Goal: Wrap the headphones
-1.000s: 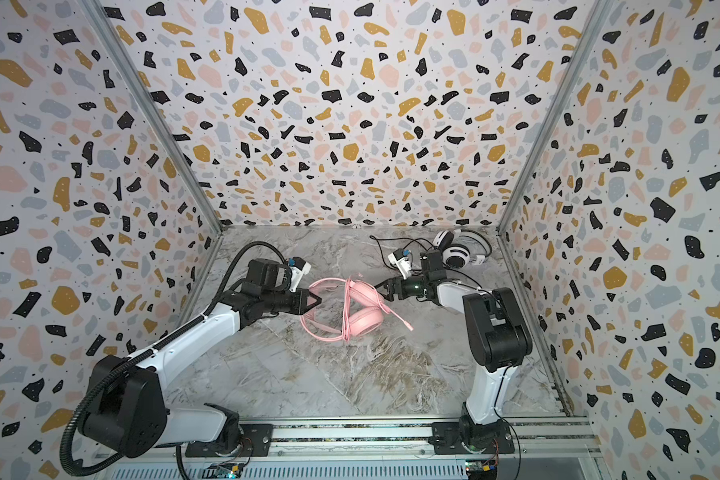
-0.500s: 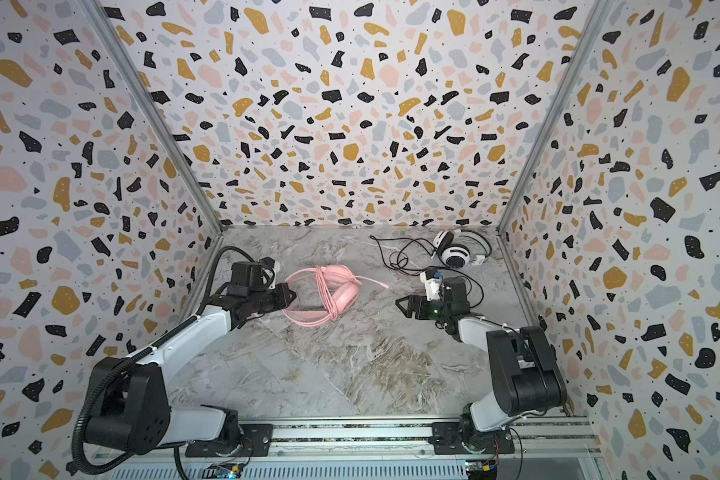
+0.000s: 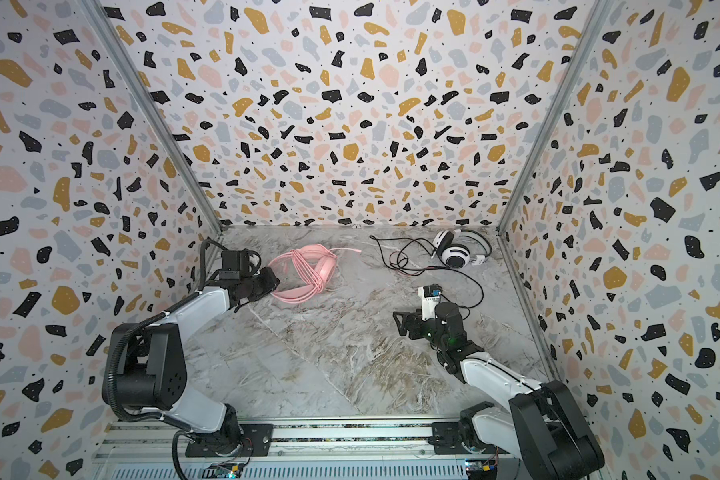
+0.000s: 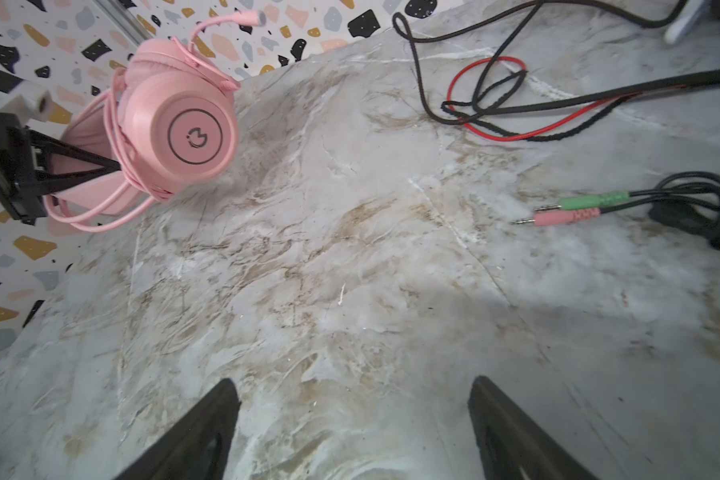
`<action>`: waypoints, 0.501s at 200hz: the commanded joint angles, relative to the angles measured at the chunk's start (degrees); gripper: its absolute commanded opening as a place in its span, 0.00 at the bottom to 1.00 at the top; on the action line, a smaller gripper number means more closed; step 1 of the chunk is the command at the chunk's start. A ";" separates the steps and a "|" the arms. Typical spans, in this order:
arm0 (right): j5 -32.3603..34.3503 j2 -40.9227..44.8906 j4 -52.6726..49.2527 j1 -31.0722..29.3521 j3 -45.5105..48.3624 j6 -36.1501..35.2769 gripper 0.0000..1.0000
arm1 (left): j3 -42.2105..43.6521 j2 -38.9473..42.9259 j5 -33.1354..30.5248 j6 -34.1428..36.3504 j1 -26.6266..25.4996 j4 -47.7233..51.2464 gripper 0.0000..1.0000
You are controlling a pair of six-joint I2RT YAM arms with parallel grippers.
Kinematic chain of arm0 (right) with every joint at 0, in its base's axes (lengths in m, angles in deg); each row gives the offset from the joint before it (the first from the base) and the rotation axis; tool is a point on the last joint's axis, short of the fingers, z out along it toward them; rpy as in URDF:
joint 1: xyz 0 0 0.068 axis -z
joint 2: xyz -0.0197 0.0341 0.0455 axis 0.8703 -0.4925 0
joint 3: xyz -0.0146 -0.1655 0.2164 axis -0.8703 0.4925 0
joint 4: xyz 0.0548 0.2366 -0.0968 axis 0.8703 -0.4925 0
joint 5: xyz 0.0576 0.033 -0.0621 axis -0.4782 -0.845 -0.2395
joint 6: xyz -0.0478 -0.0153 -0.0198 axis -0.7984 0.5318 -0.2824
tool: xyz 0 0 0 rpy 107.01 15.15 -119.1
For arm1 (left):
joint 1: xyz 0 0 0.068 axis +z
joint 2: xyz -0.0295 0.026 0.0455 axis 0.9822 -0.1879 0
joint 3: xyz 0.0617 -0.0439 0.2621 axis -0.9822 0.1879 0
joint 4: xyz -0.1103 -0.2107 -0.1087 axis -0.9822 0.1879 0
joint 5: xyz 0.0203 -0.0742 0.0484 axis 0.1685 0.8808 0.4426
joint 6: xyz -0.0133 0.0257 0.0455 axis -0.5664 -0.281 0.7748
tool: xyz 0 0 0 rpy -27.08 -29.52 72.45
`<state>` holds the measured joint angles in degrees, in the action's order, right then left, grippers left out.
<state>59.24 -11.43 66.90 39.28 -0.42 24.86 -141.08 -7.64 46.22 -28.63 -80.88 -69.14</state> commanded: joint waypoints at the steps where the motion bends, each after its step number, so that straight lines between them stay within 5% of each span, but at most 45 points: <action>1: 3.33 -0.26 1.60 -0.32 0.17 -0.99 0.89 | -2.04 -0.39 1.87 -3.62 -0.29 -7.79 0.00; 100: 3.67 -2.25 1.47 -2.21 -1.07 -1.51 0.88 | -8.54 -10.30 2.42 -5.91 -1.71 -9.38 0.00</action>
<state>61.65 -13.55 67.73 37.58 -0.26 24.18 -145.37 -17.95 46.37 -33.32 -82.35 -72.96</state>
